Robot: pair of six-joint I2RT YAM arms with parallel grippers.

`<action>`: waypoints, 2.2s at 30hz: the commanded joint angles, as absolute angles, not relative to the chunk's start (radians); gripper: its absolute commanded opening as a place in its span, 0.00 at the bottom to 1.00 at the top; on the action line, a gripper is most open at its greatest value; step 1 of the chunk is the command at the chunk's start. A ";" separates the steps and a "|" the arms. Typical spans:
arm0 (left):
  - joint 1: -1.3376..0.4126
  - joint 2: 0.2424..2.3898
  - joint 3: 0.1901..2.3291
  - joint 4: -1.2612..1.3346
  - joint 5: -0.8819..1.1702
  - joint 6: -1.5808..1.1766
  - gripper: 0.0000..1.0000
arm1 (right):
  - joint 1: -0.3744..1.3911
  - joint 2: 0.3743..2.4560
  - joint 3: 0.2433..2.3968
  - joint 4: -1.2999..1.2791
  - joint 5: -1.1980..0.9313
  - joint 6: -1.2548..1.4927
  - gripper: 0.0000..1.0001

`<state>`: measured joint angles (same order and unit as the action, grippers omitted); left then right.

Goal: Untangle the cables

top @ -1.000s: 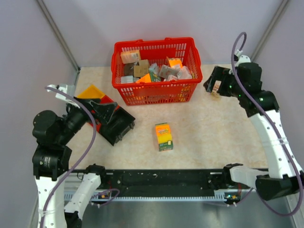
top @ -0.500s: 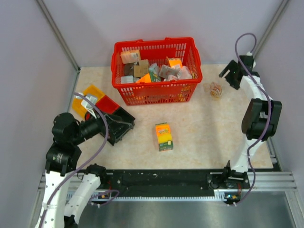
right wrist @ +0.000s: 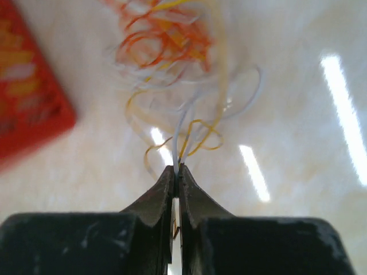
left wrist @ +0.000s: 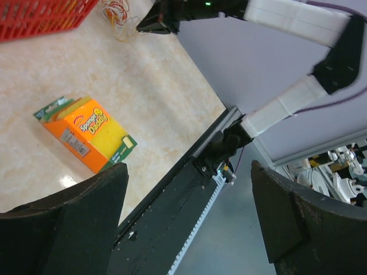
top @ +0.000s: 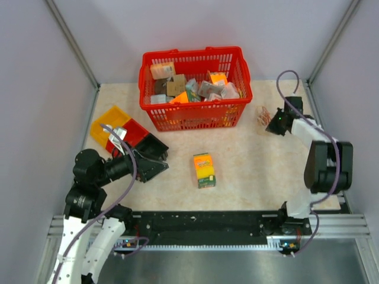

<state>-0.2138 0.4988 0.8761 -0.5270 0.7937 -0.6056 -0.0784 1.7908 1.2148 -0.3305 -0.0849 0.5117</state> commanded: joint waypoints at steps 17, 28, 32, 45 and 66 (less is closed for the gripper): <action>-1.206 1.184 0.960 -0.025 -0.081 -0.601 0.70 | 0.110 0.728 0.633 -0.505 -0.550 0.522 0.00; -1.206 1.545 1.083 0.238 -0.092 -0.412 0.55 | 0.112 0.692 0.660 -0.427 -0.704 0.702 0.02; -1.174 1.585 1.129 0.254 -0.035 -0.514 0.63 | 0.112 0.672 0.640 -0.414 -0.755 0.710 0.02; -1.172 1.589 1.135 0.239 -0.074 -0.535 0.30 | 0.112 0.624 0.615 -0.410 -0.799 0.736 0.04; -1.166 1.540 1.072 0.264 -0.066 -0.535 0.51 | 0.110 0.626 0.624 -0.417 -0.795 0.727 0.06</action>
